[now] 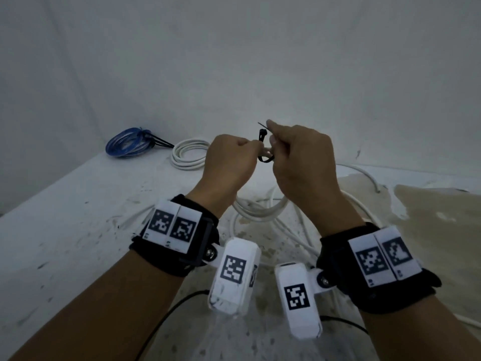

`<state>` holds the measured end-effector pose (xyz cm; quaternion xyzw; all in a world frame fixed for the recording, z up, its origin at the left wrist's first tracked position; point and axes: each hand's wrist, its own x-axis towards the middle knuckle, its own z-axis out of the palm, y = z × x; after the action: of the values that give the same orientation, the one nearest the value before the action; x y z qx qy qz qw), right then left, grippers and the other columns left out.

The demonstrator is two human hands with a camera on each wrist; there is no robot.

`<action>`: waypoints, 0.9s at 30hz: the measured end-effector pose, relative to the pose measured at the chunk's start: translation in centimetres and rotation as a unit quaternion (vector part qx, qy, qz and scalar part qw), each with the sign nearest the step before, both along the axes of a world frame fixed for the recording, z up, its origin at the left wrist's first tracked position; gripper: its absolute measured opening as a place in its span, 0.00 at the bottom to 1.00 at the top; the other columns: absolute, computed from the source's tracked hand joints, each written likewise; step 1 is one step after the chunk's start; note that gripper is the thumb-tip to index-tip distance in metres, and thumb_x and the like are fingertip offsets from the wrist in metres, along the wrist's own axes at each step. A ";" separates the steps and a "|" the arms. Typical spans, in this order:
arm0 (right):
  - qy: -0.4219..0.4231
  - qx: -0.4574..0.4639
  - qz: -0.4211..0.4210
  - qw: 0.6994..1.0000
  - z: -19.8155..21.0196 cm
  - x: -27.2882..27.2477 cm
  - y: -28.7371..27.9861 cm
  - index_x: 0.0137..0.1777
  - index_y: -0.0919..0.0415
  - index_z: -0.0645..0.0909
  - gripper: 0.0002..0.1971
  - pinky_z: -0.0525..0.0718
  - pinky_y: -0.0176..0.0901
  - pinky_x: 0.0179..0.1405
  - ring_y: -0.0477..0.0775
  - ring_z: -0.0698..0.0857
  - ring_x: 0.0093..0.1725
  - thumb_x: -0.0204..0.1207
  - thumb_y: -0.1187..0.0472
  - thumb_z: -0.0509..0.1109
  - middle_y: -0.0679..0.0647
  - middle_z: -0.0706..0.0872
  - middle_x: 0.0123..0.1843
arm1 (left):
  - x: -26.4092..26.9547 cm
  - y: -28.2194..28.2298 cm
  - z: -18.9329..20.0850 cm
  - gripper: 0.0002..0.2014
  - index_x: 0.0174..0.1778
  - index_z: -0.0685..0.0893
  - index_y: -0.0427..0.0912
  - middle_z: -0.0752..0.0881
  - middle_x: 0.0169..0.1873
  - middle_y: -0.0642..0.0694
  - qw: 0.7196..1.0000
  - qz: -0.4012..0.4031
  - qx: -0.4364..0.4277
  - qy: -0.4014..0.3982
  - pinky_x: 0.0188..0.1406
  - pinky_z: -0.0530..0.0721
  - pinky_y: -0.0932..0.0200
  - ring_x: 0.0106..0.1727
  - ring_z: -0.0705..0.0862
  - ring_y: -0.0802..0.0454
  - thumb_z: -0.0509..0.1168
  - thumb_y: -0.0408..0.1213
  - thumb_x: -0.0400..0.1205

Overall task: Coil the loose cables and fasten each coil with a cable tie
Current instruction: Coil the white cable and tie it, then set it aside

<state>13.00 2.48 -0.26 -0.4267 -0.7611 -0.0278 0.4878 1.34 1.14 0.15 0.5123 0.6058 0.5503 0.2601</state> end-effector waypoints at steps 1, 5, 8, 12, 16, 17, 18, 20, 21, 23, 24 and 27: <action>0.010 0.011 0.001 1.000 0.1 0.0 -0.1 0.64 0.59 0.88 0.16 0.83 0.55 0.44 0.62 0.87 0.41 0.81 0.62 0.63 0.60 0.91 0.42 | -0.1 0.1 0.0 0.12 0.35 0.91 0.33 0.83 0.24 0.51 1.000 0.004 -0.010 -0.010 0.22 0.70 0.65 0.24 0.74 0.55 0.66 0.36 0.77; 0.028 0.022 0.008 0.999 0.5 0.1 -0.6 0.52 0.59 0.93 0.13 0.86 0.49 0.41 0.58 0.89 0.37 0.75 0.62 0.68 0.56 0.93 0.40 | -0.5 0.2 0.0 0.14 0.40 0.85 0.21 0.76 0.30 0.39 0.998 0.006 -0.029 -0.048 0.14 0.61 0.69 0.24 0.66 0.51 0.66 0.33 0.76; 0.018 0.008 0.011 1.000 0.5 0.0 -0.7 0.45 0.59 0.94 0.11 0.86 0.51 0.37 0.58 0.87 0.33 0.72 0.64 0.69 0.56 0.92 0.34 | -0.5 0.2 -0.1 0.12 0.38 0.85 0.22 0.76 0.31 0.39 0.997 0.007 -0.040 -0.065 0.13 0.62 0.70 0.22 0.66 0.53 0.67 0.31 0.75; 0.007 -0.012 -0.012 1.000 0.5 -0.1 -0.8 0.45 0.59 0.94 0.09 0.85 0.50 0.39 0.58 0.87 0.35 0.73 0.66 0.71 0.57 0.92 0.35 | -0.5 0.3 -0.3 0.12 0.36 0.85 0.23 0.76 0.31 0.39 0.997 0.006 -0.043 -0.059 0.13 0.62 0.70 0.22 0.66 0.53 0.67 0.32 0.75; 0.009 -0.002 -0.022 1.000 0.4 -0.2 -1.1 0.44 0.61 0.93 0.09 0.84 0.48 0.37 0.59 0.87 0.35 0.74 0.66 0.70 0.58 0.92 0.35 | -0.5 0.4 -0.5 0.14 0.32 0.82 0.24 0.74 0.28 0.40 0.999 0.013 -0.033 -0.021 0.21 0.63 0.61 0.24 0.66 0.50 0.68 0.35 0.74; 0.002 -0.007 -0.027 1.000 0.4 -0.2 -1.1 0.43 0.62 0.93 0.09 0.84 0.49 0.38 0.60 0.87 0.36 0.75 0.65 0.70 0.59 0.91 0.36 | -0.5 0.4 -0.6 0.16 0.33 0.81 0.22 0.73 0.28 0.40 0.999 0.014 -0.029 -0.009 0.25 0.63 0.58 0.27 0.66 0.49 0.68 0.36 0.73; -0.007 -0.014 -0.030 0.999 0.4 -0.2 -1.2 0.43 0.64 0.93 0.10 0.84 0.51 0.39 0.61 0.87 0.37 0.76 0.65 0.69 0.60 0.91 0.36 | -0.4 0.4 -0.7 0.16 0.34 0.80 0.22 0.73 0.27 0.41 1.000 0.014 -0.026 0.002 0.28 0.64 0.55 0.28 0.66 0.49 0.67 0.37 0.73; -0.028 -0.027 -0.034 0.999 0.5 -0.2 -1.2 0.43 0.65 0.92 0.10 0.83 0.55 0.41 0.63 0.86 0.39 0.76 0.64 0.68 0.62 0.90 0.37 | -0.4 0.4 -0.9 0.16 0.33 0.80 0.22 0.72 0.26 0.41 1.000 0.014 -0.022 0.016 0.31 0.66 0.52 0.29 0.67 0.49 0.67 0.37 0.72; -0.038 -0.037 -0.038 0.998 0.5 -0.1 -1.1 0.43 0.65 0.92 0.10 0.83 0.55 0.42 0.63 0.86 0.40 0.77 0.64 0.68 0.62 0.91 0.38 | -0.3 0.4 -1.1 0.16 0.31 0.80 0.23 0.72 0.25 0.40 0.999 0.014 -0.022 0.021 0.32 0.66 0.52 0.28 0.67 0.49 0.67 0.37 0.72; -0.051 -0.057 -0.044 0.996 0.6 0.0 -1.1 0.45 0.64 0.92 0.11 0.83 0.54 0.44 0.62 0.87 0.43 0.78 0.63 0.67 0.61 0.91 0.41 | -0.3 0.4 -1.2 0.16 0.19 0.82 0.35 0.71 0.19 0.47 0.999 0.013 -0.023 0.041 0.31 0.66 0.55 0.23 0.66 0.50 0.67 0.36 0.73; -0.052 -0.063 -0.046 0.996 0.6 0.0 -1.1 0.46 0.64 0.92 0.11 0.83 0.54 0.45 0.62 0.87 0.43 0.78 0.63 0.67 0.61 0.91 0.41 | -0.3 0.4 -1.3 0.18 0.15 0.81 0.41 0.70 0.14 0.52 0.998 0.012 -0.025 0.055 0.30 0.66 0.57 0.20 0.65 0.51 0.67 0.36 0.74; -0.041 -0.063 -0.051 0.996 0.6 0.1 -1.1 0.47 0.63 0.92 0.11 0.83 0.52 0.44 0.61 0.87 0.43 0.79 0.61 0.68 0.59 0.92 0.42 | -0.3 0.3 -1.4 0.23 0.11 0.76 0.44 0.67 0.11 0.52 0.995 0.009 -0.013 0.094 0.28 0.65 0.58 0.17 0.64 0.54 0.66 0.36 0.75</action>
<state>13.11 1.43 0.29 -0.4935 -0.7577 -0.0218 0.4264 1.01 1.46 -1.28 0.5529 0.6395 0.4939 0.2035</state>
